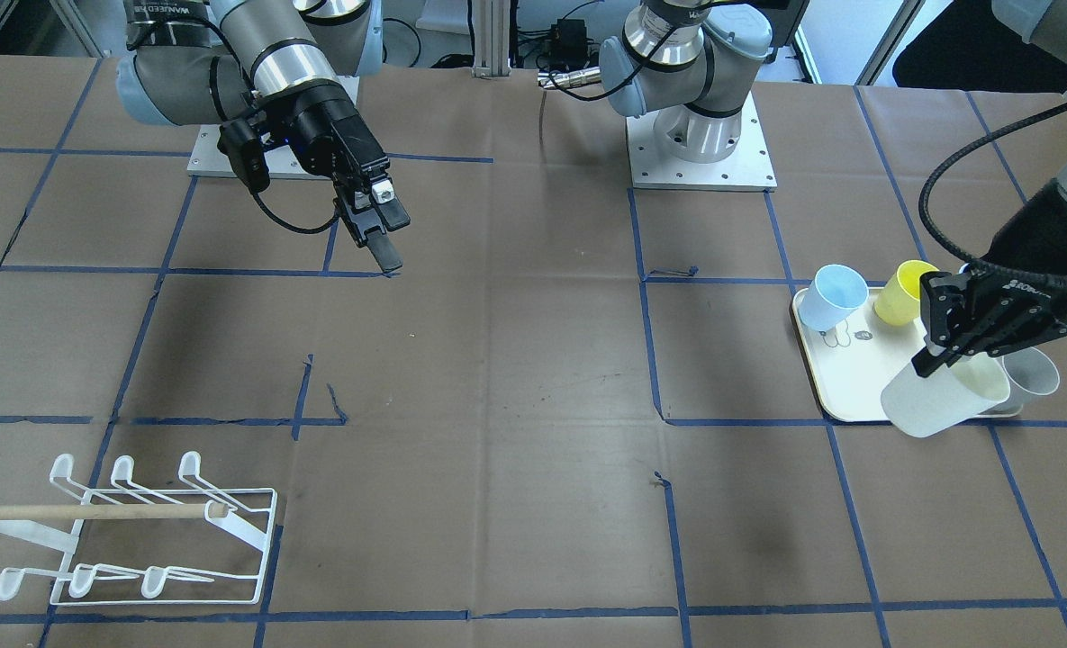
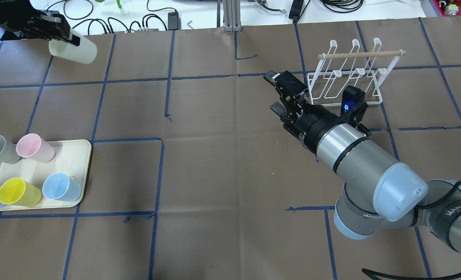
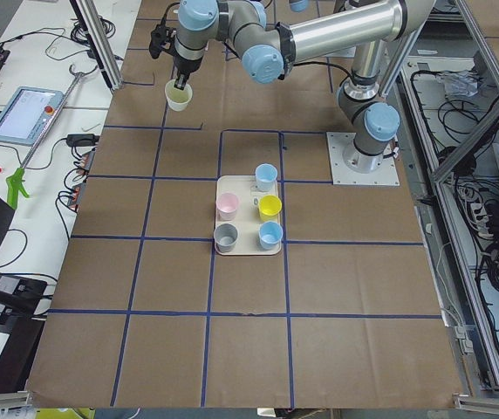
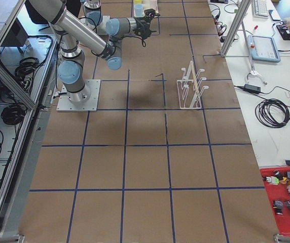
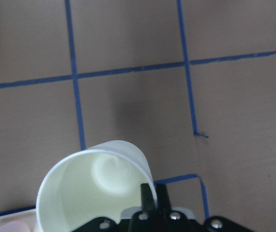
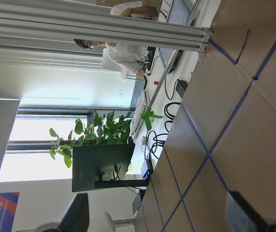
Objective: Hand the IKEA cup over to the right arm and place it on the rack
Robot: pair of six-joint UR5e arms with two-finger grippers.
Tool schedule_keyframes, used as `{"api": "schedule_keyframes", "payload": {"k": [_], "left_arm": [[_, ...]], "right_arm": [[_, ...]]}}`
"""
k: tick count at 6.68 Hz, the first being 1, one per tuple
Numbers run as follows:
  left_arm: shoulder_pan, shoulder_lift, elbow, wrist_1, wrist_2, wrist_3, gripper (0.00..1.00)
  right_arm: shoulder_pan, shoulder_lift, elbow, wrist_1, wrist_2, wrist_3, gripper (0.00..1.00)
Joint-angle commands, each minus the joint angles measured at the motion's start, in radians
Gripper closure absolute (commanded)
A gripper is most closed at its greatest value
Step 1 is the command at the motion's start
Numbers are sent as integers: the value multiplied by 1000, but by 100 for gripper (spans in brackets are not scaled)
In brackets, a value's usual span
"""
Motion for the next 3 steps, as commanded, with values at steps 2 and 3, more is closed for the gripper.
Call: {"api": "schedule_keyframes", "payload": {"k": [2,3], "left_arm": [[-104,2,-231,499,-317,12,100],[-113,-10,-347,741,-432,9,100]], "right_arm": [[0,5,-2,1,-4,0,0],[-2,5,-3,7,-2,-8,0]]}}
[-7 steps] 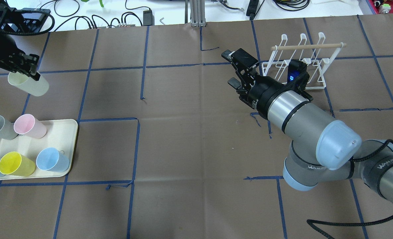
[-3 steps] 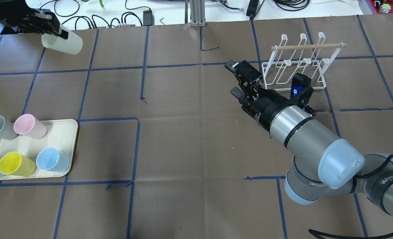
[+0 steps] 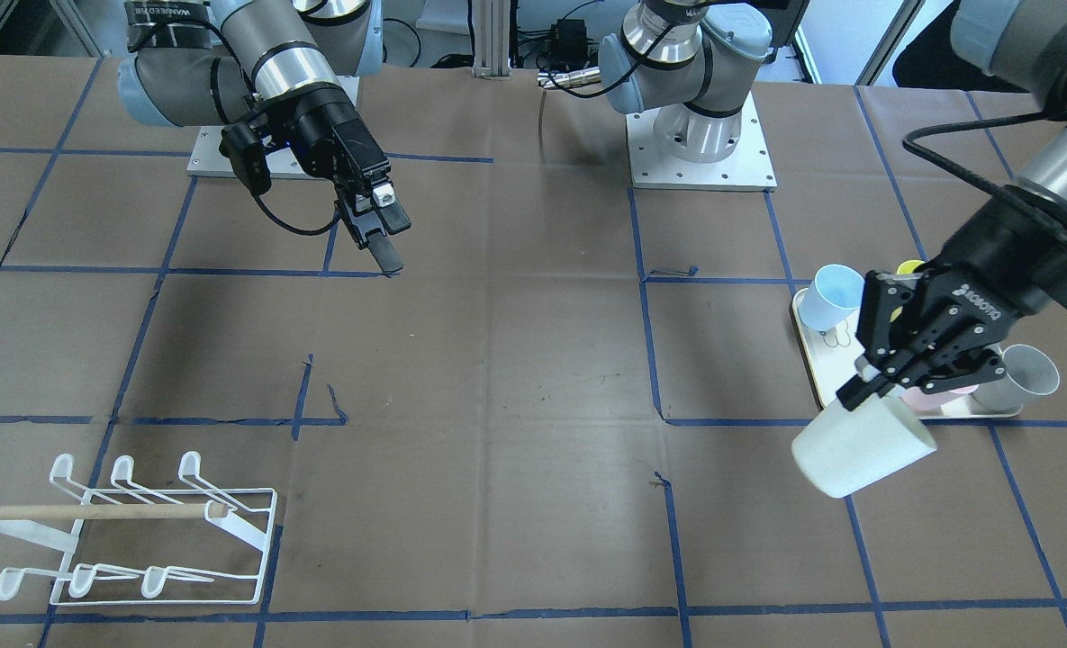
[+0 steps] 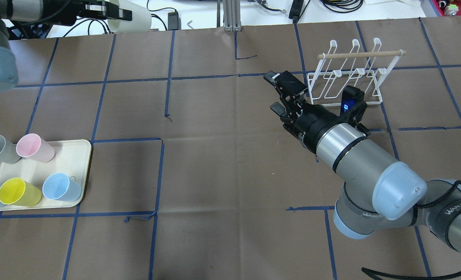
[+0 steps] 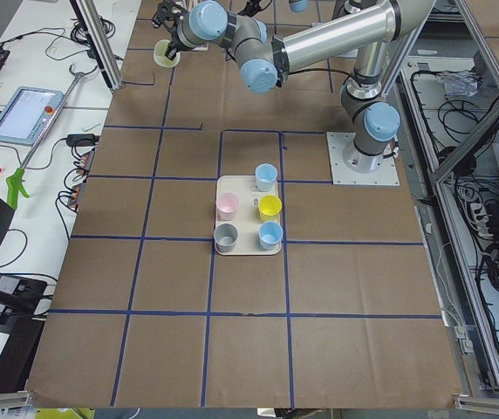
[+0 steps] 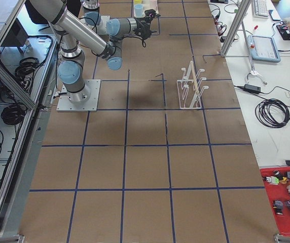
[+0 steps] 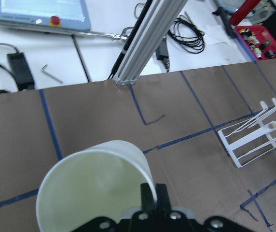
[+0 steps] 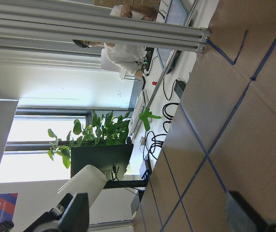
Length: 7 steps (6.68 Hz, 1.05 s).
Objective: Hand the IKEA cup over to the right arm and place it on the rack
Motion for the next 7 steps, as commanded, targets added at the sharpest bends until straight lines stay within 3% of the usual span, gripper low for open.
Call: {"api": "schedule_keyframes", "payload": {"k": [1,3,4,6,7], "left_arm": [[-27,-9,-273,476,-167,1,99],[-30,-32,-514,911,-266,-24,99],[-36,-70,-562,1090,-268,-76,99],[-96,-220,-558,1528,-255,-375,98],[-101,-231,-550,1606,-255,-447,96]], "right_arm": [[-1,-2,-2,3,8,13,0],[-1,-2,-1,0,7,195,0],[-1,-2,-1,2,1,194,0],[-1,-1,-12,14,-1,193,0],[-1,7,-10,16,-2,182,0]]}}
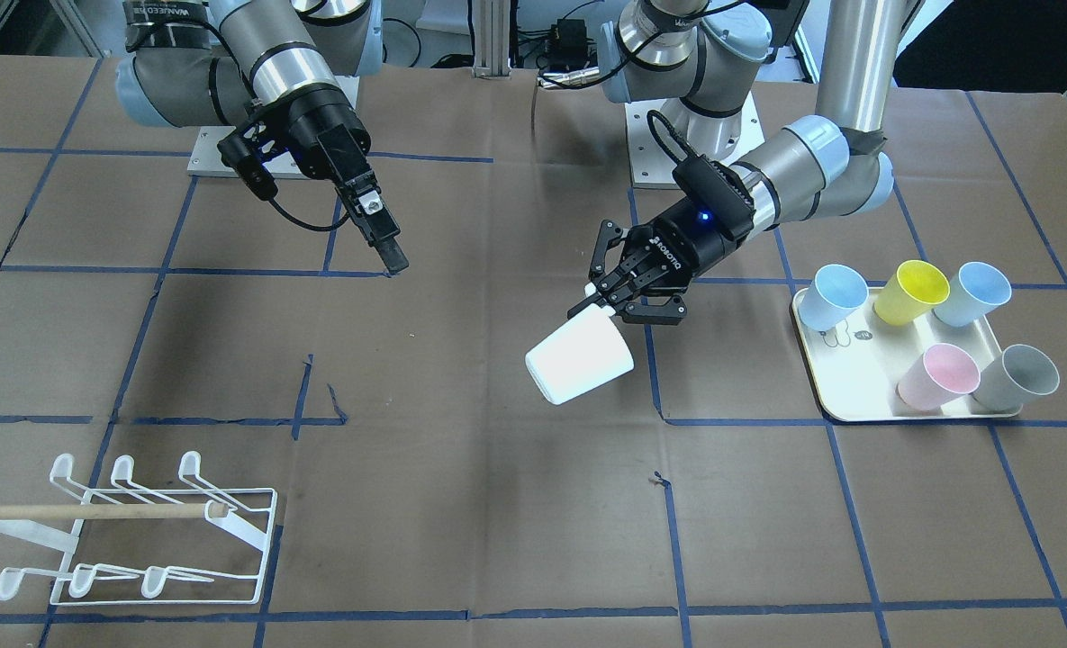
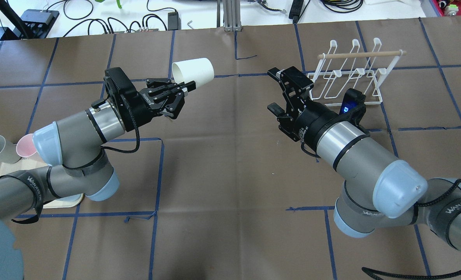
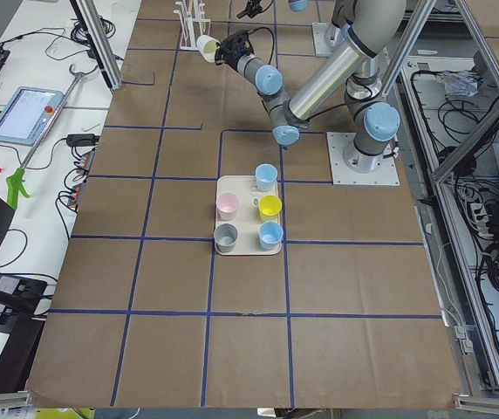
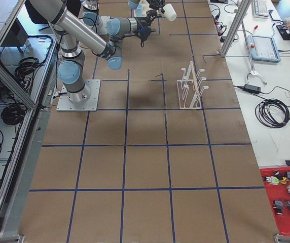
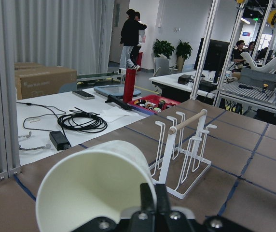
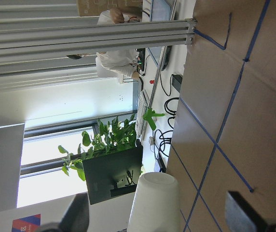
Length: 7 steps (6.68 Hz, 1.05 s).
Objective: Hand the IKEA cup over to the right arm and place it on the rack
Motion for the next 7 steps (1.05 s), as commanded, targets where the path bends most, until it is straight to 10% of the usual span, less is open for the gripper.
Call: {"api": "schedule_keyframes", "payload": {"k": [1,7], "left_arm": [[-19,-35,12,149,-2,-132,94],[-85,-20,5,142,7,-171,92]], "right_arm": [[0,9,-1,6,-1,6,0],[101,20,-84,202,-98,68,1]]}}
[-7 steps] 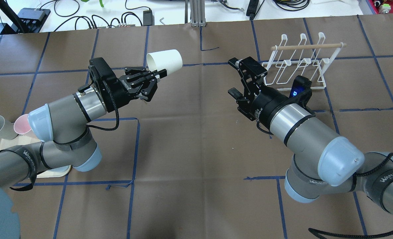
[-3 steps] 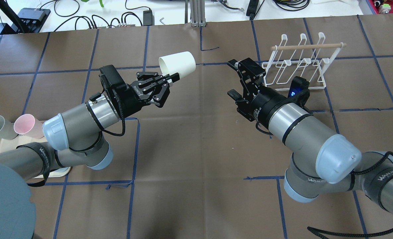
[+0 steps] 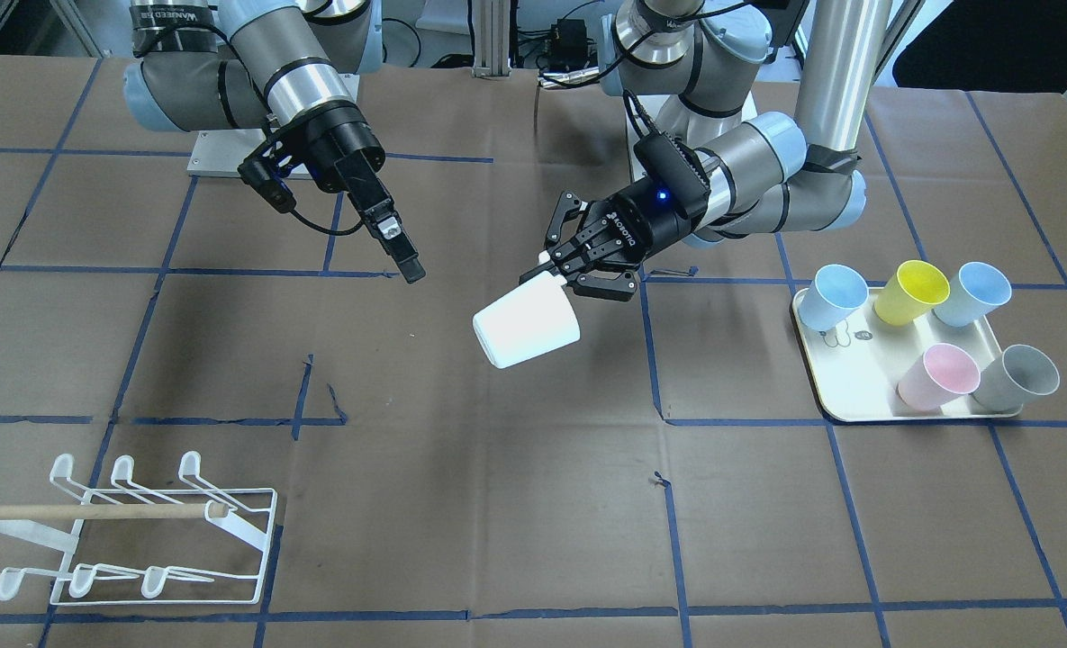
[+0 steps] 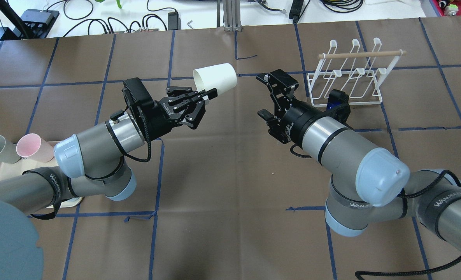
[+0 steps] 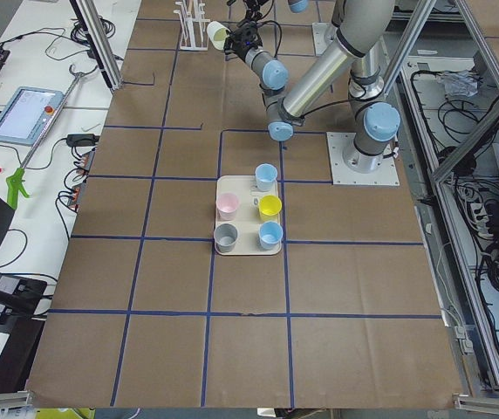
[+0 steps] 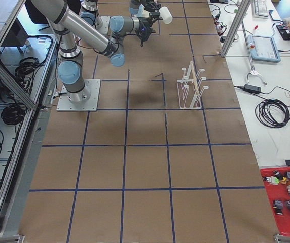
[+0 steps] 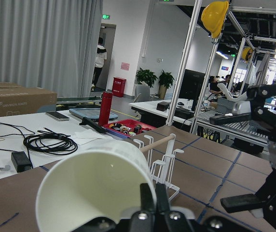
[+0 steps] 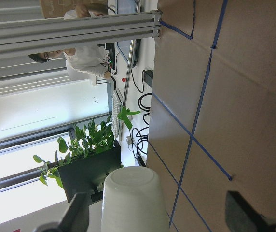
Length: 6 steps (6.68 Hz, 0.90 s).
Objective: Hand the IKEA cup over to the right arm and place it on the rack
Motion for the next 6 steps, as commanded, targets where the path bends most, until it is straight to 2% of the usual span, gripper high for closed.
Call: {"api": "schedule_keyframes", "payload": {"k": [1,2,3,5,6], "left_arm": [[-2,0,-2,1,0,-1,92],[-2,0,-2,1,0,-1,92],[-2,0,-2,1,0,-1,92],[-2,0,0,1,1,-1,92],[-2,0,1,1,2,-1,92]], "right_arm": [[26,29,-66,51,-22,26,1],[50,69,-102,51,-31,36,1],[85,101,-127,50,-80,43,1],[101,134,-175,51,-88,54,1],[124,146,-202,54,-124,54,1]]}}
